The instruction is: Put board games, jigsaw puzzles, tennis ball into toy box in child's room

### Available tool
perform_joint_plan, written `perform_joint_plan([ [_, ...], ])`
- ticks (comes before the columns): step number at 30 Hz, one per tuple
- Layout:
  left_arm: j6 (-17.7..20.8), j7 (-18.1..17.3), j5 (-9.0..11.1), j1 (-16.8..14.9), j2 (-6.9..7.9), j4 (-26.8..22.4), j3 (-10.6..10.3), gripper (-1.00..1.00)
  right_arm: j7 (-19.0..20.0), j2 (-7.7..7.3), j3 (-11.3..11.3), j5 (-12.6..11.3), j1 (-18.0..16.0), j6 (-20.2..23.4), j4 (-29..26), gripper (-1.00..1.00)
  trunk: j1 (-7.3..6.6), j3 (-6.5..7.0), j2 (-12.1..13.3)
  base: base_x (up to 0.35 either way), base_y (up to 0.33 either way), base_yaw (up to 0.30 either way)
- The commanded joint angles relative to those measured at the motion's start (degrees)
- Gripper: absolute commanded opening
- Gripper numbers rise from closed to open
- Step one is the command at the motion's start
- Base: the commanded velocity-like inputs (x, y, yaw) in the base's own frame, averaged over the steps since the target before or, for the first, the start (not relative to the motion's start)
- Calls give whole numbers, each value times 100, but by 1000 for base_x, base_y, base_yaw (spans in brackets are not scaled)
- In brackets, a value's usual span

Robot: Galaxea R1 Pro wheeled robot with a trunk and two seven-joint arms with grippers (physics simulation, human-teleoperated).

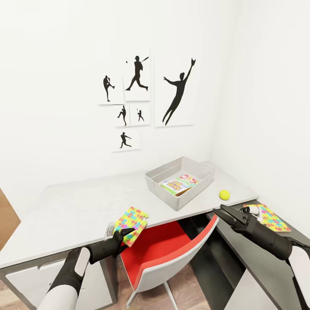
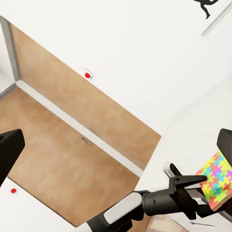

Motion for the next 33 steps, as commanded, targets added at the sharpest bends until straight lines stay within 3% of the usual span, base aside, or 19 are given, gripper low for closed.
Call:
perform_joint_plan([
  [1,28,-27,-25,-6,14,-7,31,100,27,3,-5,18,-5,19,0,100,0,-6,-4,8,0,0],
  [11,69,-27,-25,-6,155,-13,31,100,26,8,-13,18,-5,24,-1,100,0,-6,-4,2,0,0],
  [33,67,-26,-25,-6,159,-13,28,100,26,-1,-14,18,-5,28,6,100,0,-6,-4,48,0,0],
])
